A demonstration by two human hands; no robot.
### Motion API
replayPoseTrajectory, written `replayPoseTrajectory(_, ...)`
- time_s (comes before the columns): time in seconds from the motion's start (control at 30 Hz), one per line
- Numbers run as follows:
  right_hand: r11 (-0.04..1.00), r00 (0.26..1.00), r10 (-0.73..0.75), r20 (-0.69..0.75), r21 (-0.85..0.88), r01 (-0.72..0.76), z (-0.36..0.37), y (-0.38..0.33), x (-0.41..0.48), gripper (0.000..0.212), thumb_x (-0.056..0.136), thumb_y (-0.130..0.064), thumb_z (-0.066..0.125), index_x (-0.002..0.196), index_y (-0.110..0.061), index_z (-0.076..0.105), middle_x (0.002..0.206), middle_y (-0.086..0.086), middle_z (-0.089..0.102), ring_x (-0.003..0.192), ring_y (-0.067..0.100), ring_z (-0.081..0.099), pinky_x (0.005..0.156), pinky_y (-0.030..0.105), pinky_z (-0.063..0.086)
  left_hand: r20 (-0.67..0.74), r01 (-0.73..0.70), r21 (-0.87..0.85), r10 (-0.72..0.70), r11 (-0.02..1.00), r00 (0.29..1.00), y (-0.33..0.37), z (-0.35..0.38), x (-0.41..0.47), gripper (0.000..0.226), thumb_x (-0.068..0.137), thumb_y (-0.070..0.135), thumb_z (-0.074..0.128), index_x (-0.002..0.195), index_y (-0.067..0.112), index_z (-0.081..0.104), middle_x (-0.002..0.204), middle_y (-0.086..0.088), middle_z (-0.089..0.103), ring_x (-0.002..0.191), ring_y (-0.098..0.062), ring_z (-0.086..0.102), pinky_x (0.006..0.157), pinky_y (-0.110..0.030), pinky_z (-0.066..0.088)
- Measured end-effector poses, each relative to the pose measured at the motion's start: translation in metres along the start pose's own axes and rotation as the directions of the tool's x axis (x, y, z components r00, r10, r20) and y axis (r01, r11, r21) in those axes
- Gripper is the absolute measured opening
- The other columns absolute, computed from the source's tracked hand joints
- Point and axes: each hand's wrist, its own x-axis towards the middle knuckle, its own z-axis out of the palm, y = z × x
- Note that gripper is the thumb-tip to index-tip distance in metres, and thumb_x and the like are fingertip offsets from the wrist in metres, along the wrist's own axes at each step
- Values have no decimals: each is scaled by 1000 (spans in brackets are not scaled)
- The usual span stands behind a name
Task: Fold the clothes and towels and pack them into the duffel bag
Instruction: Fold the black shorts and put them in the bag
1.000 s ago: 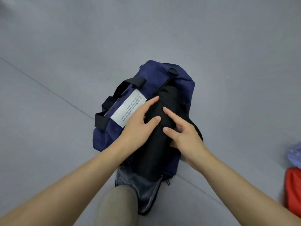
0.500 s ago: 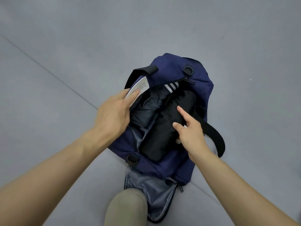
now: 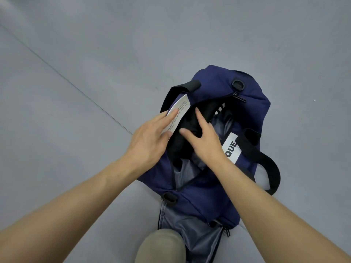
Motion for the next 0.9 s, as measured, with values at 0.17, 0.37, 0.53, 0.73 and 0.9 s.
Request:
replayPoseTrajectory(0.17,845,989,-144,34,-517,141,8,-5,1,100,81,-76,50,155,-42,-8,159,10,30,153,25,1,119,52,19,-27,-85,-53,83,995,996,16,-1,-3,65,95,4,53,151,35,42,148,23,44,129,-7,49,95,-29,47)
replayPoseTrajectory(0.37,793,984,92,152,-608,20,27,-8,26,96,82,-81,39,151,-48,-19,167,10,-1,151,31,-22,121,59,-2,-18,-13,-103,11,995,1000,2,-8,-3,64,97,4,55,151,36,41,144,27,42,131,-5,46,99,-10,36)
replayPoseTrajectory(0.53,854,994,-5,113,-516,64,24,-19,17,99,81,-82,45,152,-50,-17,167,13,-6,152,40,-9,123,55,6,-28,55,-46,-57,997,998,-5,-10,-5,61,98,9,55,151,35,40,143,17,52,120,-9,52,90,-19,40)
replayPoseTrajectory(0.73,781,987,-94,129,-605,154,28,13,-22,102,81,-80,45,154,-43,-16,167,5,-8,153,36,-8,123,53,11,-25,44,-34,-45,998,999,0,-12,-6,60,99,7,55,150,35,42,147,21,46,128,-5,48,92,-7,35)
replayPoseTrajectory(0.9,861,984,-41,174,-494,123,28,6,-21,98,86,-74,50,155,-44,-12,167,8,-7,153,36,-5,123,53,11,6,19,104,-20,994,1000,12,-12,-6,58,99,14,56,152,34,40,149,12,49,125,-12,49,90,-25,39)
